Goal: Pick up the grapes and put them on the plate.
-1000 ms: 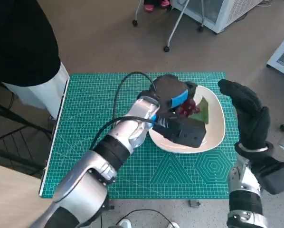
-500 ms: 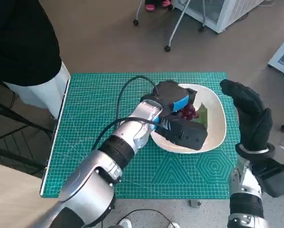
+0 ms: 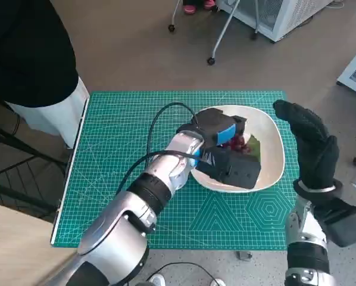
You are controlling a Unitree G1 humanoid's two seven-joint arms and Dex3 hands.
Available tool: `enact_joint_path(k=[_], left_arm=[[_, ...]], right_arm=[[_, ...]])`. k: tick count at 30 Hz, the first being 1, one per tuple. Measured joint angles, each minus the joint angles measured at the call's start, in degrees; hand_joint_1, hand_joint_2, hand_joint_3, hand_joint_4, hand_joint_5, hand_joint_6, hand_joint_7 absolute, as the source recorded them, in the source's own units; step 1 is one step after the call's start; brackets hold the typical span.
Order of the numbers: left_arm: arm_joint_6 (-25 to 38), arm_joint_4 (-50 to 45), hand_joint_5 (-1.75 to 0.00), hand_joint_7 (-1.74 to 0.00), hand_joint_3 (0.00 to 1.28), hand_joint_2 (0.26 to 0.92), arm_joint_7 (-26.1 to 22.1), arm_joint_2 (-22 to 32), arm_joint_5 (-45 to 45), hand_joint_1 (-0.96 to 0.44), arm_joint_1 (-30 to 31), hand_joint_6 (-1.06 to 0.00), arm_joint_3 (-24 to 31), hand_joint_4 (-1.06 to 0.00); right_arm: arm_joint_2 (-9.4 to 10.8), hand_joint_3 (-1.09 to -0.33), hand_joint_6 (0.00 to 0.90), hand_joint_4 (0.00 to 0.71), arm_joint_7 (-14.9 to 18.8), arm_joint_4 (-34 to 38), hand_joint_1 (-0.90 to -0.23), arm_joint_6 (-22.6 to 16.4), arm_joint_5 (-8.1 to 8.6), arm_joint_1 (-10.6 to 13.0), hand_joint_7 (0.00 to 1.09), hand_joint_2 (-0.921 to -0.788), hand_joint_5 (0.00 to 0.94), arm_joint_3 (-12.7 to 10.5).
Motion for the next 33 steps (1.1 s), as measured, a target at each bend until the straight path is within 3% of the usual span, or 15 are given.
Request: enact_joint_path(k=[4, 7, 10, 29, 33], left_arm=[[-0.11, 0.77, -0.60, -0.13, 0.14, 0.910, -0.28, -0.36, -0.22, -0.34, 0.20, -0.36, -0.30, -0.36], [0.44, 1.15, -0.35, -0.09, 0.16, 0.917, -0.74, -0.51, -0.09, -0.46, 0.21, -0.36, -0.92, -0.37], [0.94, 1.36, -0.22, -0.07, 0.18, 0.920, -0.89, -0.53, 0.15, -0.51, 0.21, -0.37, -1.55, -0.39], [-0.57, 1.36, -0.06, -0.04, 0.24, 0.921, -1.29, 0.58, -0.85, -0.60, 0.27, -0.37, -1.15, -0.34], [-3.12, -0.86, -0.03, -0.03, 0.27, 0.921, -0.99, 3.16, -2.85, -0.60, 1.61, -0.36, 1.36, -0.31]], right_arm=[[0.00, -0.614, 0.185, 0.209, -0.06, 0.00, -0.454, -0.01, -0.02, 0.07, 0.00, -0.921, 0.000, 0.04], [0.00, -0.614, 0.184, 0.209, -0.17, 0.00, -0.454, -0.03, -0.07, 0.14, 0.00, -0.921, 0.000, 0.07], [0.01, -0.614, 0.184, 0.209, -0.28, -0.02, -0.453, -0.06, -0.15, 0.26, 0.00, -0.921, 0.001, 0.12], [0.08, -0.617, 0.179, 0.205, -1.43, -0.31, -0.466, -0.07, -1.17, 0.51, 0.00, -0.921, 0.000, 0.86], [0.21, -0.619, 0.178, 0.201, -1.83, -0.32, -0.464, -0.05, -1.39, 0.48, 0.00, -0.921, 0.000, 1.14]])
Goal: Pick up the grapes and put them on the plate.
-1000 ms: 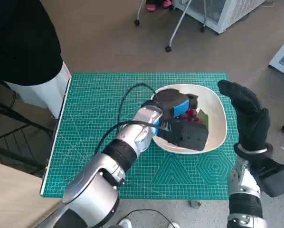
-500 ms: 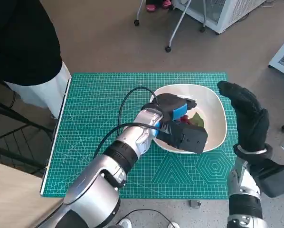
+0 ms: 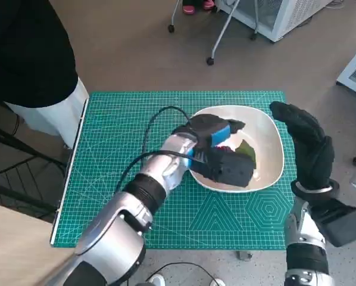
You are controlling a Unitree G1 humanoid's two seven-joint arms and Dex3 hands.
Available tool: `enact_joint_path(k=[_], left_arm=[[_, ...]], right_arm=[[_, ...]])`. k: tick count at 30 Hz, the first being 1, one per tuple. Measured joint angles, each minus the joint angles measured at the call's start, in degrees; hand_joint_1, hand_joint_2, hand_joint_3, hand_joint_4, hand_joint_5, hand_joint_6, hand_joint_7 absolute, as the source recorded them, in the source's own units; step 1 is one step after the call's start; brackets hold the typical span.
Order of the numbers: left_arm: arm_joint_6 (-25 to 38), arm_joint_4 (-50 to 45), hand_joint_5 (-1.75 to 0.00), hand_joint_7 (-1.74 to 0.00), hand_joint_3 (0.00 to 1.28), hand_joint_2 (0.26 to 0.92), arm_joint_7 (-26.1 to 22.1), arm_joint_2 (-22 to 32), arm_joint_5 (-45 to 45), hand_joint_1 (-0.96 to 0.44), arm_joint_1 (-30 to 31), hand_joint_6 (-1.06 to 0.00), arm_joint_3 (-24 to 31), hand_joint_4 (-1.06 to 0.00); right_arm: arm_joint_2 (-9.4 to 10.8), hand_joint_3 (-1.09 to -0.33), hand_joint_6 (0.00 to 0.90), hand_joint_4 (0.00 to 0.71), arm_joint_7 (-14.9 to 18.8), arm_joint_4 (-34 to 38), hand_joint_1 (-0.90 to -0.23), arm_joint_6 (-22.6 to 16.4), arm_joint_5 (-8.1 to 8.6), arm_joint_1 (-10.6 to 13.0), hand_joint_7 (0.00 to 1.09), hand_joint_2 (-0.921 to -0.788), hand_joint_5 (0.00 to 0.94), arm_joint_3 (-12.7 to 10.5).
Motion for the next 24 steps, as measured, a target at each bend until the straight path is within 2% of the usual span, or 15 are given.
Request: enact_joint_path(k=[5, 10, 17, 24], left_arm=[[-8.35, -6.29, -0.01, -0.02, 0.33, 0.921, 0.48, 5.74, -6.26, -0.57, 4.99, -0.34, 6.15, -0.29], [-18.99, -10.61, 0.00, 0.00, 0.41, 0.921, -0.39, 10.32, -16.01, -0.56, 11.50, -0.29, 14.54, -0.23], [-29.69, -14.50, 0.00, 0.00, 0.47, 0.921, -7.73, 11.90, -30.92, -0.53, 21.77, -0.24, 24.57, -0.17], [-32.74, -20.31, 0.00, 0.00, 0.48, 0.921, -14.91, 11.88, -40.33, -0.50, 30.28, -0.22, 29.70, -0.16]], right_arm=[[0.20, -0.621, 0.175, 0.196, -0.20, 0.06, -0.468, 0.01, -0.31, 0.00, 0.00, -0.921, 0.000, 0.21], [0.23, -0.618, 0.173, 0.195, -0.93, 0.20, -0.469, -0.01, -0.78, -0.01, 0.00, -0.921, 0.001, 0.32], [0.77, -0.603, 0.179, 0.200, -1.77, 1.27, -0.476, -0.29, -1.21, -0.55, 0.00, -0.921, 0.003, 1.02], [1.36, -0.581, 0.182, 0.205, -2.09, 4.31, -0.492, -1.24, -2.76, -2.19, 0.01, -0.921, 0.005, 1.53]])
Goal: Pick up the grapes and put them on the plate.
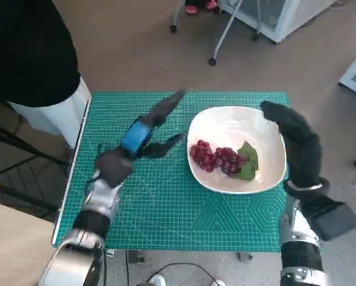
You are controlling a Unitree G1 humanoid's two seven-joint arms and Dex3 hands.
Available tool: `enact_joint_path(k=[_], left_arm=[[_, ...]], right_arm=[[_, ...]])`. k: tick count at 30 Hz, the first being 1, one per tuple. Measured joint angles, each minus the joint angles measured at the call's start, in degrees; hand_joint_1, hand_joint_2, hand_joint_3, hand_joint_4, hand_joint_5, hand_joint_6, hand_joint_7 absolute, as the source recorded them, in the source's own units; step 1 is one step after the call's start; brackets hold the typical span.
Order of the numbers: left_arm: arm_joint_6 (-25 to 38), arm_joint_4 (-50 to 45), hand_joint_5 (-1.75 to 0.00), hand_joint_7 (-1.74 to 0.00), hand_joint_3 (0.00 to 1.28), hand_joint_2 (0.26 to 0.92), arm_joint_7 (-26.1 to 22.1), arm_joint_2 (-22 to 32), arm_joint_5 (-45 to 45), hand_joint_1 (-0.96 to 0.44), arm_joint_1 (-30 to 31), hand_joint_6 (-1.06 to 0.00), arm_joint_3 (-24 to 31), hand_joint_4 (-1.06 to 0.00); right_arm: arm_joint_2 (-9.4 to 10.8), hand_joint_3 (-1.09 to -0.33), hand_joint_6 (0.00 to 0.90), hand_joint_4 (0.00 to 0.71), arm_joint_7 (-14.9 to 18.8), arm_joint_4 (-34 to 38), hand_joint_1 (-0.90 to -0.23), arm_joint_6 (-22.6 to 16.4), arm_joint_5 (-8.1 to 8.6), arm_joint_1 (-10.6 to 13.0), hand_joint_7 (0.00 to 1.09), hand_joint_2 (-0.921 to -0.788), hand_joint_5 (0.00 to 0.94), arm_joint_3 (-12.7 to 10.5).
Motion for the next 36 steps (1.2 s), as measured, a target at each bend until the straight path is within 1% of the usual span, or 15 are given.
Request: enact_joint_path(k=[6, 14, 20, 32, 36], left_arm=[[-0.59, -6.55, 0.00, -0.01, 0.45, 0.921, -3.35, -0.09, -4.91, -0.44, 4.18, -0.23, 2.70, -0.15], [-0.96, -13.87, -0.01, -0.02, 0.42, 0.921, -4.47, -0.24, -7.66, -0.40, 8.40, -0.25, 5.00, -0.17], [-1.46, -14.60, -0.01, -0.03, 0.41, 0.921, -4.39, -0.25, -7.68, -0.39, 10.45, -0.27, 6.13, -0.19], [-1.95, -14.68, -0.01, -0.04, 0.35, 0.921, -4.11, -0.25, -7.65, -0.39, 12.49, -0.30, 7.74, -0.21], [-1.94, -15.19, -0.01, -0.04, 0.34, 0.921, -4.11, -0.26, -7.66, -0.38, 13.03, -0.30, 7.90, -0.21]], right_arm=[[0.32, -0.565, 0.185, 0.211, 0.07, 2.32, -0.505, -0.95, -0.25, -1.19, 0.01, -0.921, 0.006, 0.03], [0.95, -0.545, 0.193, 0.220, 1.19, 5.26, -0.514, -1.91, -0.14, -2.48, 0.01, -0.921, 0.008, 0.04], [0.97, -0.535, 0.197, 0.225, 2.78, 6.90, -0.522, -2.45, 0.28, -3.48, 0.01, -0.921, 0.007, -0.09], [0.97, -0.526, 0.201, 0.229, 5.32, 9.34, -0.531, -3.03, 1.73, -4.42, 0.01, -0.921, 0.006, -0.43], [0.97, -0.526, 0.202, 0.230, 5.96, 9.81, -0.532, -3.10, 1.98, -4.64, 0.01, -0.921, 0.005, -0.48]])
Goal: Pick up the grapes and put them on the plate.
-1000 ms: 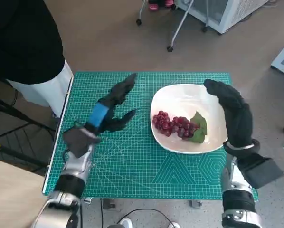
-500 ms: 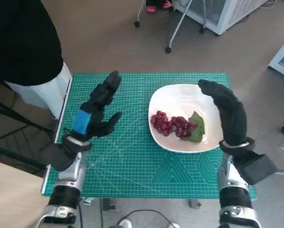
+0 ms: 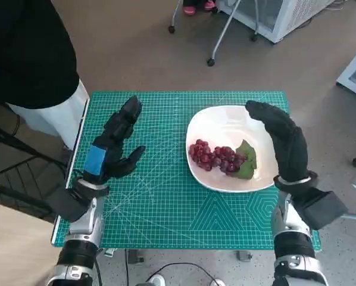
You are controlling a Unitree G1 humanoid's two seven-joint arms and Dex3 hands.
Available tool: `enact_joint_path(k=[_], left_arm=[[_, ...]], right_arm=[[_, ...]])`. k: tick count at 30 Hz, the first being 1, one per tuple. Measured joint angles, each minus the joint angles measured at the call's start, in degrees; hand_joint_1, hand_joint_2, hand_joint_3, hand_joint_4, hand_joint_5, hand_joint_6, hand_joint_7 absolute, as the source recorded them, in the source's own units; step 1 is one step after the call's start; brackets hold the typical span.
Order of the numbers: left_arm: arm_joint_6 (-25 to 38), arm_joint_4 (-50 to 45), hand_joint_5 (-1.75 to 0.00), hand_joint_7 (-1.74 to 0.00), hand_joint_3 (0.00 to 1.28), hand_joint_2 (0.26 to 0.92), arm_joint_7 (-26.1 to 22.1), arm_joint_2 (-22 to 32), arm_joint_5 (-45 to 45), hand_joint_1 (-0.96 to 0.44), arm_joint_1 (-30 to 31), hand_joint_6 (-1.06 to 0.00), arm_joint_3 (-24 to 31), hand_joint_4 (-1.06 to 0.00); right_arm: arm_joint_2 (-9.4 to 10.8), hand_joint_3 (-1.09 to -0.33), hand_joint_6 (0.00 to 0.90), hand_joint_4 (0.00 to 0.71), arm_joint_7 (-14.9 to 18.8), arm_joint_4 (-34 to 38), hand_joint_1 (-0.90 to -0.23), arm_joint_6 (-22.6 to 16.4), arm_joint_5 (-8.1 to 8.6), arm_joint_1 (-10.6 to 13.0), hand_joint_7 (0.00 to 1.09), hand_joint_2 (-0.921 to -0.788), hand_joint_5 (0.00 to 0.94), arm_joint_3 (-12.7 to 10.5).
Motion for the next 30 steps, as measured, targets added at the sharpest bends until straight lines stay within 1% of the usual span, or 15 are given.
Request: enact_joint_path(k=[9, 30], left_arm=[[-0.01, -1.14, -0.02, -0.04, 0.33, 0.921, 0.60, 0.00, 0.17, -0.38, 0.48, -0.31, 0.11, -0.24], [-0.06, -4.97, -0.02, -0.05, 0.30, 0.921, 1.00, 0.97, 0.86, -0.40, 2.69, -0.32, 0.43, -0.27]], right_arm=[[0.02, -0.523, 0.204, 0.233, 0.49, 0.43, -0.532, -0.07, 0.02, -0.27, 0.01, -0.921, 0.005, 0.01], [0.02, -0.526, 0.206, 0.234, 0.92, 0.38, -0.521, -0.06, -0.02, -0.27, 0.01, -0.921, 0.002, 0.03]])
